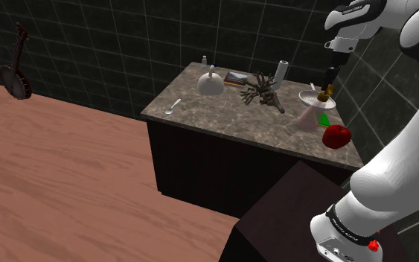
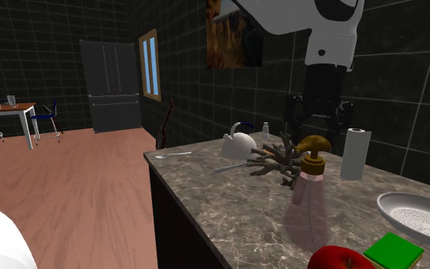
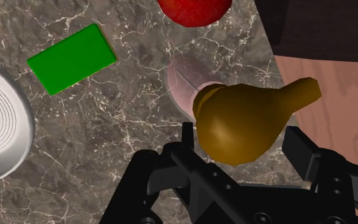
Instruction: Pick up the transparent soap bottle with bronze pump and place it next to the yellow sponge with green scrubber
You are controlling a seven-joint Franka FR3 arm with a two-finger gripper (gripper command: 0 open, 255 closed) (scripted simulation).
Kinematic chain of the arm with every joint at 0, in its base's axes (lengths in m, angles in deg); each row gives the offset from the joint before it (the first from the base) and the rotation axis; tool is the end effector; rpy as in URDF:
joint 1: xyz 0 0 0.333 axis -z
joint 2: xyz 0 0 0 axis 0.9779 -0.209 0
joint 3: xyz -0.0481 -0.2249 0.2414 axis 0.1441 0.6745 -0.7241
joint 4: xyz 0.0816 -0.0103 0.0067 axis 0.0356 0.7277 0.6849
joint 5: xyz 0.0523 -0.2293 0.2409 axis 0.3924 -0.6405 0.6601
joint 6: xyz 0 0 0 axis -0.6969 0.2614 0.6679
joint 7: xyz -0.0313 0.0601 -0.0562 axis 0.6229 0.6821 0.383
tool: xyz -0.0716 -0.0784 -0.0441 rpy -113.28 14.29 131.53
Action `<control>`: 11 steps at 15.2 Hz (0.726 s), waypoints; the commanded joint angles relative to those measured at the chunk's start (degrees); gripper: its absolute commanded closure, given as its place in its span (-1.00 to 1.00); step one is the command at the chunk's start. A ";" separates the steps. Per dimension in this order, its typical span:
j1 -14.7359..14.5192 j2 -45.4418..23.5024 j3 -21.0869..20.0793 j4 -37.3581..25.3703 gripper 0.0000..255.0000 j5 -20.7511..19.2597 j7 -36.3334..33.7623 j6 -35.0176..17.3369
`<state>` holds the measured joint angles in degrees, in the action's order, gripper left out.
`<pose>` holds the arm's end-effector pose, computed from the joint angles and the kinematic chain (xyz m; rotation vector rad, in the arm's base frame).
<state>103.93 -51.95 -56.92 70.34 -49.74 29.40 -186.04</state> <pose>0.3349 -0.4084 0.4944 -3.0144 -0.1251 0.1907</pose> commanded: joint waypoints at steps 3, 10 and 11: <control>0.00 0.02 0.00 0.01 -1.00 0.00 0.00 -0.03; 0.15 -0.41 0.05 -4.32 -1.00 0.14 0.10 3.91; 0.26 -0.76 0.09 -6.64 -1.00 0.28 0.19 5.92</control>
